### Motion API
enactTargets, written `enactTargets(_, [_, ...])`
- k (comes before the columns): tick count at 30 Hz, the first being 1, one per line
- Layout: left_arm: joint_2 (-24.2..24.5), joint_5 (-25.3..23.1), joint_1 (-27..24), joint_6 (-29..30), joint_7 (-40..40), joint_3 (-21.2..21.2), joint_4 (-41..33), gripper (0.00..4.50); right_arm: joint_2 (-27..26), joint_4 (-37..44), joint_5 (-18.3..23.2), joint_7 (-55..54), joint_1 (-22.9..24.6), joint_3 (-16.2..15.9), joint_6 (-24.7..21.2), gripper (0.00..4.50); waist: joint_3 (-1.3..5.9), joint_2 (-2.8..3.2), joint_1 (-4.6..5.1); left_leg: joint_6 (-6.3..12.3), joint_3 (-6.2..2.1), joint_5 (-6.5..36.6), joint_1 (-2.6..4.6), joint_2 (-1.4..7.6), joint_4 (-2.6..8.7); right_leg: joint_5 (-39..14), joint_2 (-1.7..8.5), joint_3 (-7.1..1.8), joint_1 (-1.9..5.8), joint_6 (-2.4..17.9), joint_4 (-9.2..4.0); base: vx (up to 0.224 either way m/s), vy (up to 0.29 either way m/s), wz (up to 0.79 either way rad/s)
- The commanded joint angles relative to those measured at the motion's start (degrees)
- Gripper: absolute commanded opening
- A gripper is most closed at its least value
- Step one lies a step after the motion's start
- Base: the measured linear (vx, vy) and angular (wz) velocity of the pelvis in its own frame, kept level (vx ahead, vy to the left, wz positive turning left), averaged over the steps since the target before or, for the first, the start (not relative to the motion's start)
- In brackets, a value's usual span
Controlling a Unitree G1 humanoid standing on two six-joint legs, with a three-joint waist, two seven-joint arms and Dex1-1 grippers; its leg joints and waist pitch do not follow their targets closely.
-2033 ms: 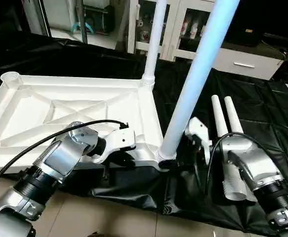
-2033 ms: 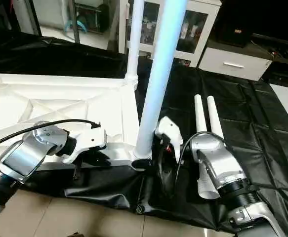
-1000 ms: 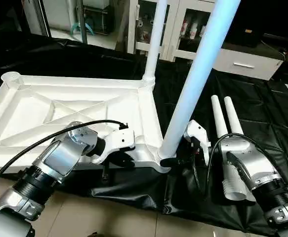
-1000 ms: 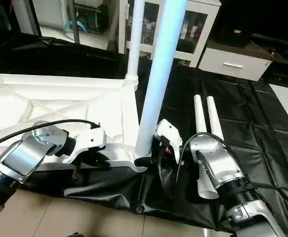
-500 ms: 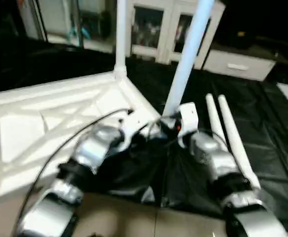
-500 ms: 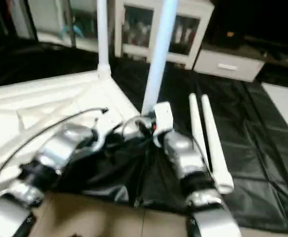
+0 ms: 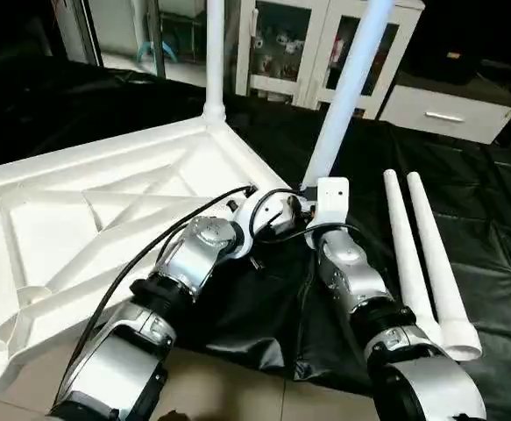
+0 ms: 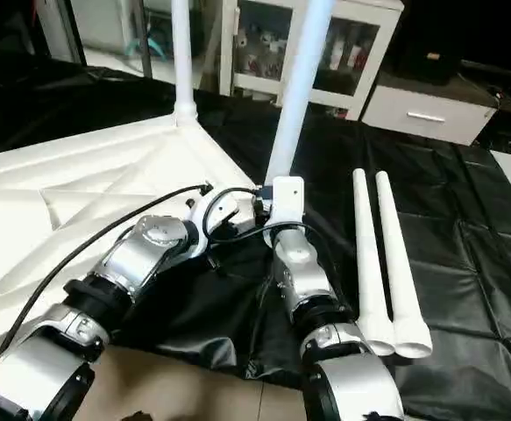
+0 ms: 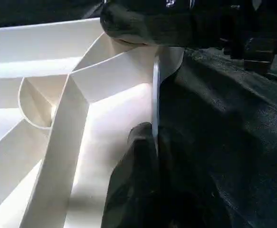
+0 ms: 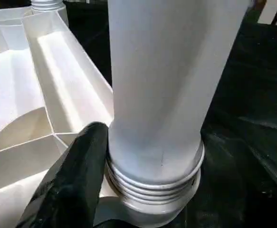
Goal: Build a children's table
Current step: Rotate leg to tighten
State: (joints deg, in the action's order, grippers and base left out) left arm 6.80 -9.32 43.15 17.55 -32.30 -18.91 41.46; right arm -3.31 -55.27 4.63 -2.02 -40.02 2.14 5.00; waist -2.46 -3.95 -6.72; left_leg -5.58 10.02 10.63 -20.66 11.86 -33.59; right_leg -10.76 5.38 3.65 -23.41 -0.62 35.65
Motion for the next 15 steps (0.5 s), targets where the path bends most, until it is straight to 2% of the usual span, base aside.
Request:
enactTargets(1, [1.0,-0.7,0.5,-3.4,5.3,2.6,2.6,0.0,-2.5,2.6,-0.2,5.2,0.9,-2.5,3.8,2.64,3.42,-0.23,0.25,1.43,0.31,9.1,0.39,0.81,4.05,-4.9,2.64,-2.29,2.83,10.6,-3.6,0.0,0.0,0.0])
enactTargets(3, [1.2,-0.8,0.3,-4.1,3.7,1.9,2.5,0.0,-1.7,4.7,-0.6,5.3,1.9,-2.6,4.3,3.19,3.31,-0.15,0.21,1.04,0.25,10.2,0.44,0.83,4.17,-7.2,2.7,-2.31,2.73,9.9,-3.93,0.0,0.0,0.0])
enactTargets(5, [1.2,-0.8,0.2,-5.5,2.4,1.3,2.6,0.0,-0.9,6.8,-0.9,5.4,2.9,-2.4,4.2,3.35,3.28,-0.25,0.26,0.77,0.18,11.0,0.28,0.89,4.26,-8.3,2.74,-2.32,2.77,9.4,-4.03,0.0,0.0,0.0])
enactTargets(7, [1.1,-0.8,0.2,-7.1,1.2,0.7,2.8,0.0,0.1,9.1,-1.1,5.0,4.0,-2.5,3.1,3.55,3.15,-0.16,0.91,0.02,-0.34,12.1,-0.43,0.8,4.74,-12.4,2.73,-2.12,3.15,7.6,-4.31,0.0,0.0,0.0])
enactTargets(9, [1.1,-0.8,0.2,-8.0,0.7,0.4,2.8,0.0,0.7,10.9,-1.3,4.7,4.8,-2.5,2.0,3.67,3.15,-0.2,1.23,-0.12,-0.24,12.9,0.25,0.94,4.56,-13.5,2.69,-2.26,2.53,7.6,-4.65,0.0,0.0,0.0])
enactTargets(10, [1.0,-0.8,0.3,-8.8,0.1,0.2,3.1,0.0,1.6,13.7,-1.3,4.8,6.4,-2.6,0.2,3.74,3.18,-0.09,1.24,-0.06,-0.2,12.8,0.31,0.99,4.52,-12.8,2.7,-2.31,2.48,7.9,-4.56,0.0,0.0,0.0])
enactTargets(11, [0.9,-0.7,0.3,-9.4,-0.3,0.0,3.3,0.0,2.2,15.7,-1.4,5.0,7.6,-2.6,-1.0,3.82,3.3,-0.14,1.0,0.49,-0.15,10.1,0.2,0.91,4.35,-7.9,2.51,-2.38,2.75,8.4,-4.12,0.0,0.0,0.0])
enactTargets(13, [0.7,-0.7,0.5,-11.6,-1.1,-0.4,3.8,0.0,3.6,20.8,-1.5,5.9,10.6,-3.1,-3.9,3.82,3.3,-0.27,0.79,1.21,-0.05,7.9,0.09,0.72,4.21,-4.1,2.23,-2.36,3.04,8.9,-3.8,0.0,0.0,0.0])
enactTargets(14, [0.6,-0.7,0.6,-12.1,-1.5,-0.4,3.9,0.0,4.2,23.3,-1.9,6.3,12.2,-3.5,-5.1,3.82,3.39,0.1,0.61,1.28,-0.07,7.4,0.18,0.74,4.19,-3.0,2.33,-2.36,3.04,9.2,-3.65,0.0,0.0,0.0])
enactTargets(15, [0.4,-0.8,0.8,-14.3,-2.4,-0.9,4.4,0.0,5.0,28.8,-1.7,7.2,15.8,-3.7,-7.4,3.82,3.37,-0.07,0.62,1.56,-0.01,7.0,0.16,0.7,4.13,-1.8,2.23,-2.35,3.14,9.5,-3.7,0.0,0.0,0.0])
